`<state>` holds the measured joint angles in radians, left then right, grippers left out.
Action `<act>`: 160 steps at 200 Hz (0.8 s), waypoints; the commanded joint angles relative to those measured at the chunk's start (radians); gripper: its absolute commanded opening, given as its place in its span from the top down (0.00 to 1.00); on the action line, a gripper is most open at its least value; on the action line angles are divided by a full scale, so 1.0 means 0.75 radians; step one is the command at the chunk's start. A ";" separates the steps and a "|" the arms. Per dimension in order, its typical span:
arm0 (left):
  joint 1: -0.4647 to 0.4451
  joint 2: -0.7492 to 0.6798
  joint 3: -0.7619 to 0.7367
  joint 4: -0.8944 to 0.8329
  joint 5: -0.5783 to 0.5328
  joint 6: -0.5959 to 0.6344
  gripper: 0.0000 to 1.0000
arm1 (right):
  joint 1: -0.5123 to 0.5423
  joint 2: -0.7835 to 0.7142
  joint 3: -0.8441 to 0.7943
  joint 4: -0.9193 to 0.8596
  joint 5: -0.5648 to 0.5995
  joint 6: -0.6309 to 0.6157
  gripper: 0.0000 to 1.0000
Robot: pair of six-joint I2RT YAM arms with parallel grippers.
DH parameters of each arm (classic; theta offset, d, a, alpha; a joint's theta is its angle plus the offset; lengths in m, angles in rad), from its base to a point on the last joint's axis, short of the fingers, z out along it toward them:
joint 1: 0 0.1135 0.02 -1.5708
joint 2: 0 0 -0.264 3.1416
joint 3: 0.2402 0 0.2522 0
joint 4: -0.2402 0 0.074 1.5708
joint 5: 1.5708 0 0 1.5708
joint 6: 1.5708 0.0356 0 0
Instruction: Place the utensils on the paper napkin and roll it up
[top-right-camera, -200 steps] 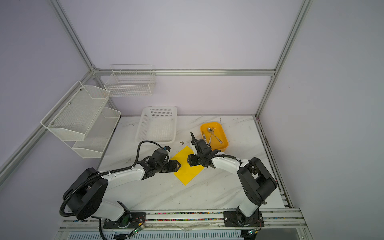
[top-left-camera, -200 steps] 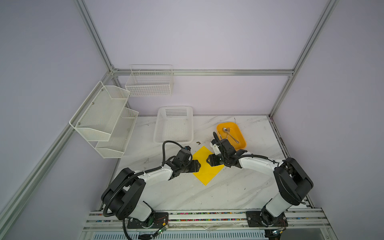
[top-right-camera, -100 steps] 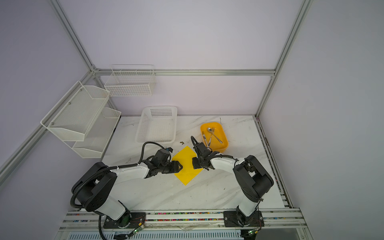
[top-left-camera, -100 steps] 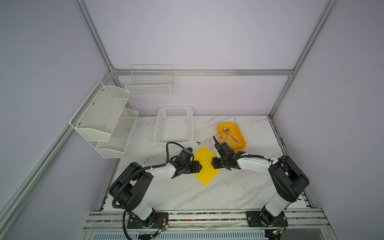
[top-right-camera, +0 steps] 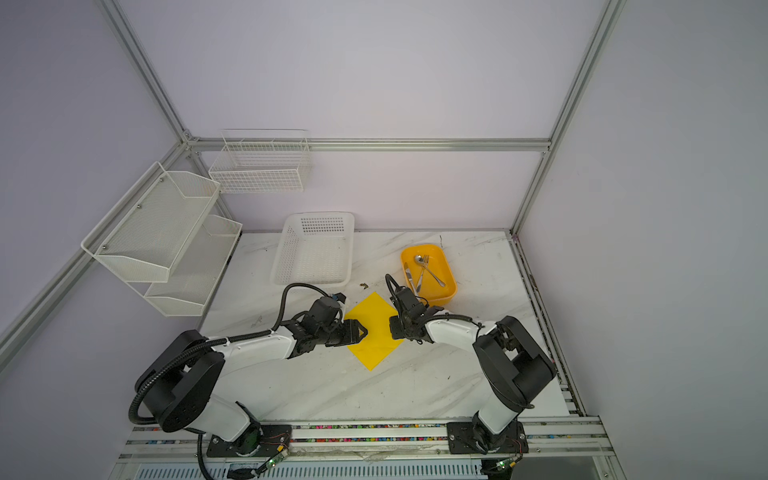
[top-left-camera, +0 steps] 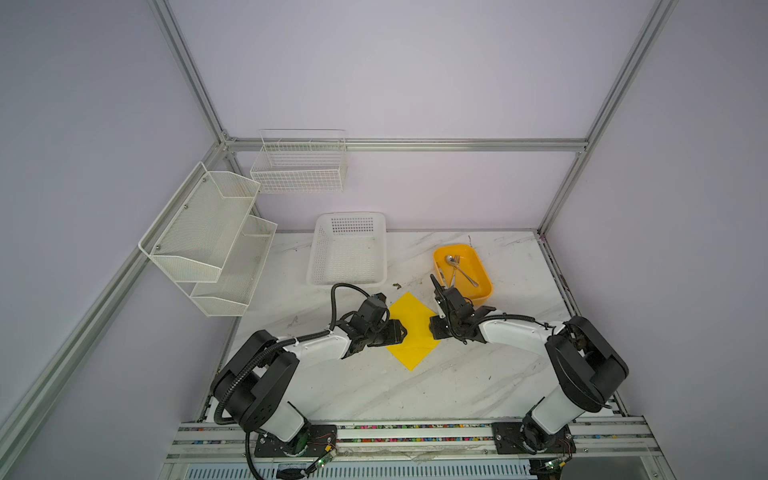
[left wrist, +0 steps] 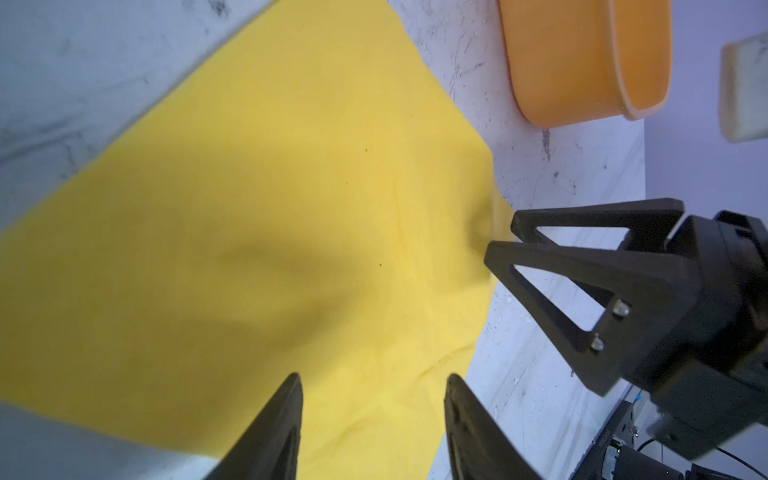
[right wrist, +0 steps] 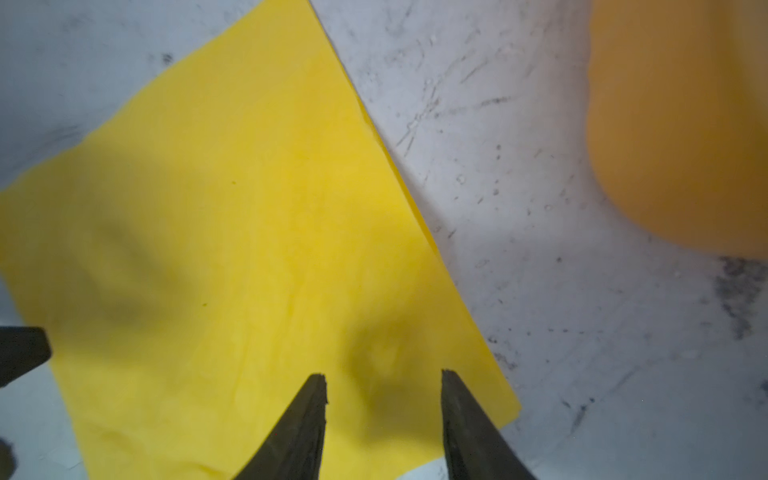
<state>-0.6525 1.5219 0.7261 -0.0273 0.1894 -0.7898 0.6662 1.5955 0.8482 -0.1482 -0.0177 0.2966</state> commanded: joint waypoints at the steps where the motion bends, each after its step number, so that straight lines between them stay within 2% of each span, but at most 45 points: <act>1: 0.003 -0.002 0.150 -0.056 -0.075 0.026 0.45 | -0.006 -0.077 0.002 0.094 -0.063 -0.016 0.54; 38: 0.007 0.121 0.272 -0.173 -0.090 0.074 0.45 | -0.005 -0.046 0.016 0.098 -0.075 -0.009 0.57; 79: 0.041 0.155 0.317 -0.232 -0.176 0.120 0.45 | -0.005 0.049 0.044 0.118 -0.204 -0.012 0.59; 105: 0.082 0.179 0.328 -0.233 -0.173 0.142 0.45 | -0.005 0.118 0.059 0.101 -0.168 -0.016 0.60; 160: 0.083 0.214 0.283 -0.191 -0.124 0.112 0.46 | -0.006 0.138 0.044 -0.029 -0.026 -0.013 0.60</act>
<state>-0.5903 1.6772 0.8864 -0.1997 0.0746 -0.7113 0.6659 1.6897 0.8722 -0.1009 -0.0975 0.2905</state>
